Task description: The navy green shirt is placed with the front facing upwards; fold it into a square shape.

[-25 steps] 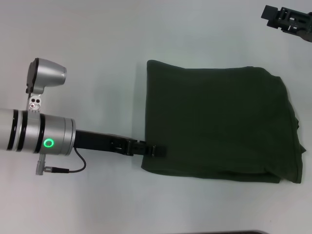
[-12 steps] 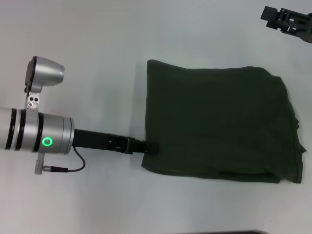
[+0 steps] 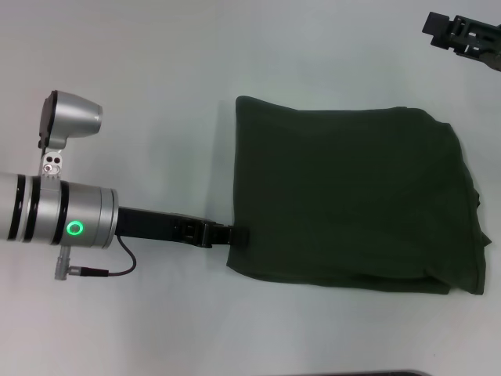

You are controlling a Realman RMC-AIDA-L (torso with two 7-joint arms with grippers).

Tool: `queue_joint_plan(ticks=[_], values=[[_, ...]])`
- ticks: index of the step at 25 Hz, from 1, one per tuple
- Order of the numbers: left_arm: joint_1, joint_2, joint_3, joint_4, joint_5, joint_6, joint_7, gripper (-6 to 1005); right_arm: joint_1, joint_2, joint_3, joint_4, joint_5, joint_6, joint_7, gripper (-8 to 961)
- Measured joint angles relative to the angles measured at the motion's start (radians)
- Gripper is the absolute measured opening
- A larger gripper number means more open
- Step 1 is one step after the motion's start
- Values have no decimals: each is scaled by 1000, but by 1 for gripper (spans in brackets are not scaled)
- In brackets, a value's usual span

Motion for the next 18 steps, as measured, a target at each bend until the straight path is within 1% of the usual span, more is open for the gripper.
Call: queue_joint_plan(ticks=[3,7,11,18], values=[[0,0,0,0,3,-4,2,16,0,0,1,0,0,0,-1,778],[7,11,-1,3,4,-5,4,16,0,2,1,0,0,-1,-3,779],[31,22,-14,21,-1,6,7,16,0,3,1,0,0,-1,-3,779],[49,30,-42,26,5,36,28,16,8,6,-3,1,0,5,-3,778]])
